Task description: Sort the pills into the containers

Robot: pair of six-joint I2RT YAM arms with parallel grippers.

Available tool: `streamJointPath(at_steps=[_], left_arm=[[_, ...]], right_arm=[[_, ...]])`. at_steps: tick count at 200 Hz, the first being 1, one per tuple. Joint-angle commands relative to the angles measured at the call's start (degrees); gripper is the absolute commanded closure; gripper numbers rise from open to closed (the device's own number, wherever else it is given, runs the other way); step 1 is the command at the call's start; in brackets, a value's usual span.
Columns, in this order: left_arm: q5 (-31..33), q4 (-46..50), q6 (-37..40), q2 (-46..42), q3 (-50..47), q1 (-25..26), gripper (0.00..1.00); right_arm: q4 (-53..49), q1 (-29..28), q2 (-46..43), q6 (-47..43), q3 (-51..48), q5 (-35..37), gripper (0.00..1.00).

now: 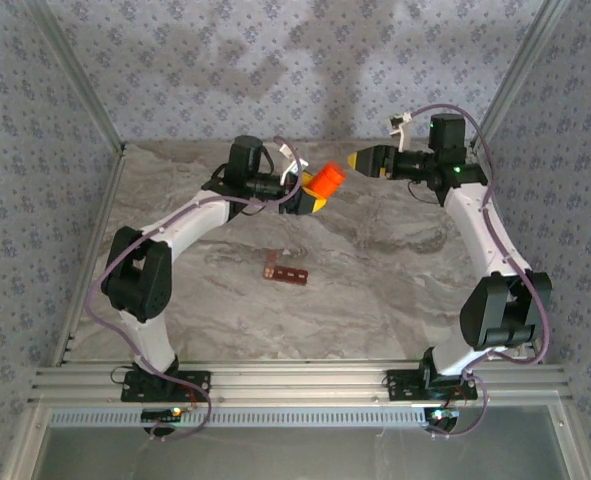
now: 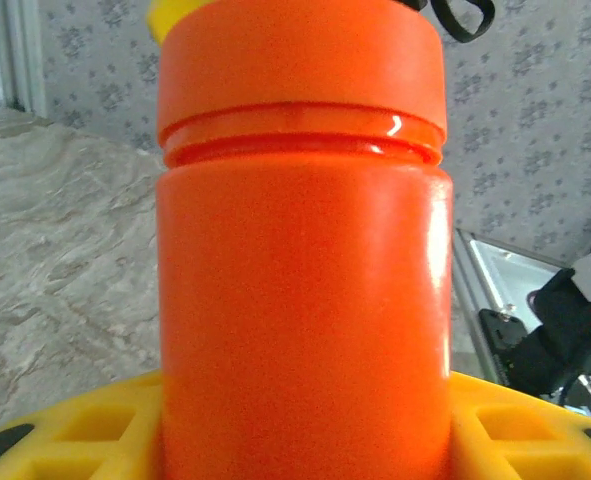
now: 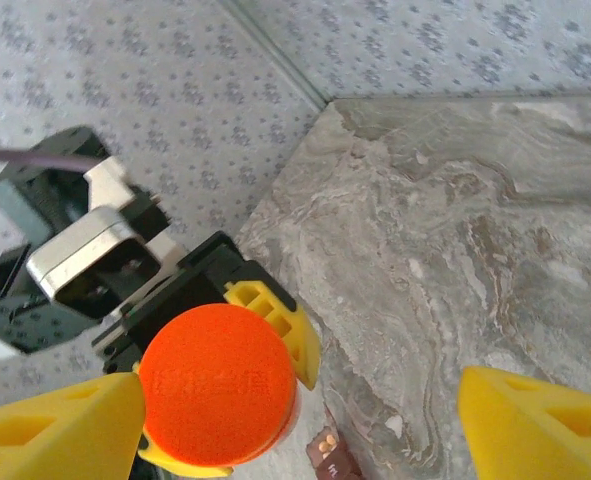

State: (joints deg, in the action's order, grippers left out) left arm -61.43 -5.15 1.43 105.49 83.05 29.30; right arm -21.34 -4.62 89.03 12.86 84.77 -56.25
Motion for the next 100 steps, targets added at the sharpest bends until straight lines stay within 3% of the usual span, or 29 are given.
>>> streamJointPath(at_steps=[1,100], left_arm=[[-5.7,3.9,0.9,1.1,3.2,0.1,1.0],[-6.7,7.0,2.0,1.9,5.3,0.9,1.0]], right_arm=[[-6.3,-0.7,0.6,-9.0,4.0,-3.9,0.17],[-10.6,-4.4,4.5,-12.5,6.7,-4.1,0.19]])
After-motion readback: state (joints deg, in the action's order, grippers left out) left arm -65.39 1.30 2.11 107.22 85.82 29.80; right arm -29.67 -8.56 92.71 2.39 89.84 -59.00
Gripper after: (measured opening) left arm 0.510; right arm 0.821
